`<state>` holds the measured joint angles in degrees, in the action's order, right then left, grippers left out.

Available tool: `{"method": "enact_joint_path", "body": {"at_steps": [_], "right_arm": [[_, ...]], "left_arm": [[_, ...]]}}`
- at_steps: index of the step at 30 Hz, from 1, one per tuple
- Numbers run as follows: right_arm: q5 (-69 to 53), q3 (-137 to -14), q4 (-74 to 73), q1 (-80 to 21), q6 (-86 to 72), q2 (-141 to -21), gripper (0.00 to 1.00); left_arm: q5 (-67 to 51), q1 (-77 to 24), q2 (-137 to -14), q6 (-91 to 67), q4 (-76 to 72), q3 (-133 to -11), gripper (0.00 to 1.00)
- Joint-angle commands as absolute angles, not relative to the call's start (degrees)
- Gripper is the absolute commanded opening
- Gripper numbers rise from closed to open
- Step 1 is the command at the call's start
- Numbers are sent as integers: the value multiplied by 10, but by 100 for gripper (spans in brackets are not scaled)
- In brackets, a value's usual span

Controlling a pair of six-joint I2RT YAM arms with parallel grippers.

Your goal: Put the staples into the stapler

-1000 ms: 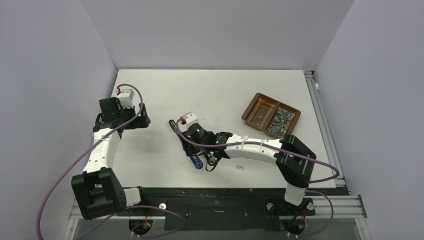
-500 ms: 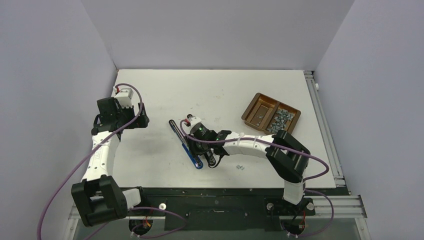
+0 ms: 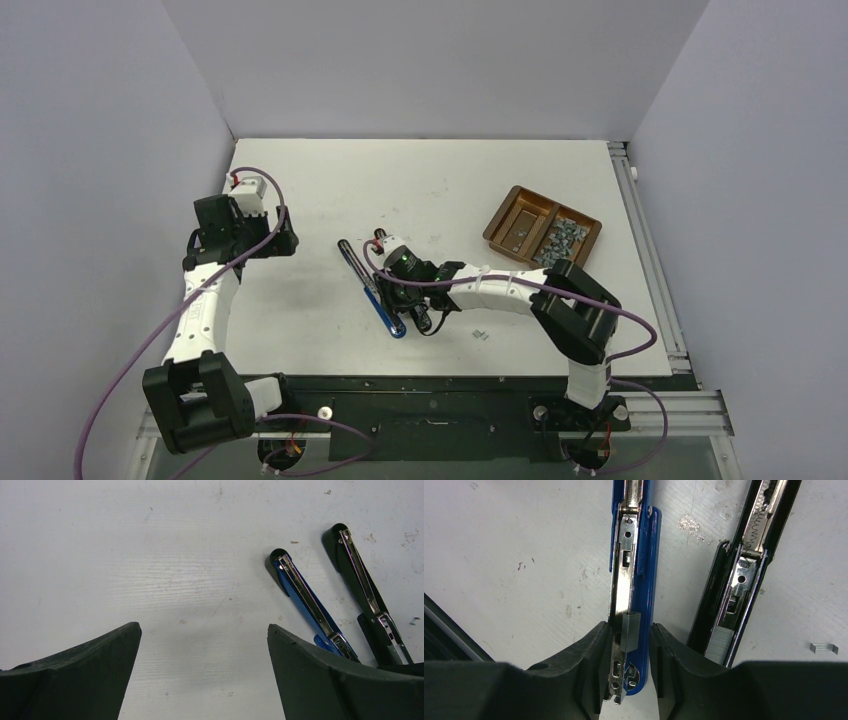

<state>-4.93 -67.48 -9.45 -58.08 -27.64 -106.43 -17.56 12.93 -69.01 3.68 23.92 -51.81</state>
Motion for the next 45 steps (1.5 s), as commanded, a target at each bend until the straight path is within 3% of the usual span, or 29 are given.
{"method": "enact_joint_path", "body": {"at_steps": [1,13,31,45], "right_arm": [[-59,-662,-64,-575,-284,-1065,32],[-83,-661,-54,-570,-287,-1060,23],[-90,-664,-68,-554,-281,-1043,35],[-100,-656,-57,-553,-295,-1060,31]], "left_arm": [[-175,134,-673,40,241,-546,96],[-172,134,-669,44,243,-545,96],[-176,134,-673,47,247,-549,96],[-184,134,-680,45,242,-555,96]]}}
